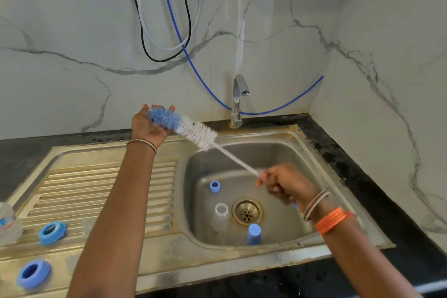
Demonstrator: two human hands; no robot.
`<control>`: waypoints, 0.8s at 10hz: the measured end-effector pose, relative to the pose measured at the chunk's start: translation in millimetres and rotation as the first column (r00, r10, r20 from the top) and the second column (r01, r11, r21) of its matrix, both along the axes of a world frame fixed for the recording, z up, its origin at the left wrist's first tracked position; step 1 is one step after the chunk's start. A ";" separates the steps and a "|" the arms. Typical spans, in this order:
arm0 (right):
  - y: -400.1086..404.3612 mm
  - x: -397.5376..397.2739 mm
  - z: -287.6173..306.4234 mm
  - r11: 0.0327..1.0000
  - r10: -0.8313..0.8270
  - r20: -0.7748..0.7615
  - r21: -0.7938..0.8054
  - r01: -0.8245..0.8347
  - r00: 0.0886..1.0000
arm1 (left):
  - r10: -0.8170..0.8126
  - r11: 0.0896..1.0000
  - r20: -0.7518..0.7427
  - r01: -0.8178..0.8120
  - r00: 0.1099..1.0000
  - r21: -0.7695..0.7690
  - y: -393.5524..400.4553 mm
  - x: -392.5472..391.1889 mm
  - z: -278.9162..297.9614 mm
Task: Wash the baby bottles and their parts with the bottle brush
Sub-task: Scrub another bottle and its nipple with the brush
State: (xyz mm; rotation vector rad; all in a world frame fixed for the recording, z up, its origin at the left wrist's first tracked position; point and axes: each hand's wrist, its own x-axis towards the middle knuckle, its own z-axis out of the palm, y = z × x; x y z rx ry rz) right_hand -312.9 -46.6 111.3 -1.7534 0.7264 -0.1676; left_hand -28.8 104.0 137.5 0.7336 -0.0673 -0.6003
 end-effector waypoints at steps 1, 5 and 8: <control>-8.3 -4.2 -8.5 0.831 0.164 -0.001 0.538 -0.137 0.987 | -0.069 0.991 0.002 0.069 0.998 -0.115 2.4 -2.6 2.4; -12.9 -1.0 1.6 0.913 0.052 -0.102 -0.398 -0.089 0.993 | -0.002 1.000 -0.013 0.002 1.000 -0.024 -9.2 -2.4 0.7; -48.2 -52.5 -36.4 0.717 0.297 0.020 0.655 -0.237 0.955 | 0.082 0.997 -0.055 -0.081 0.995 0.016 -7.0 12.5 -16.6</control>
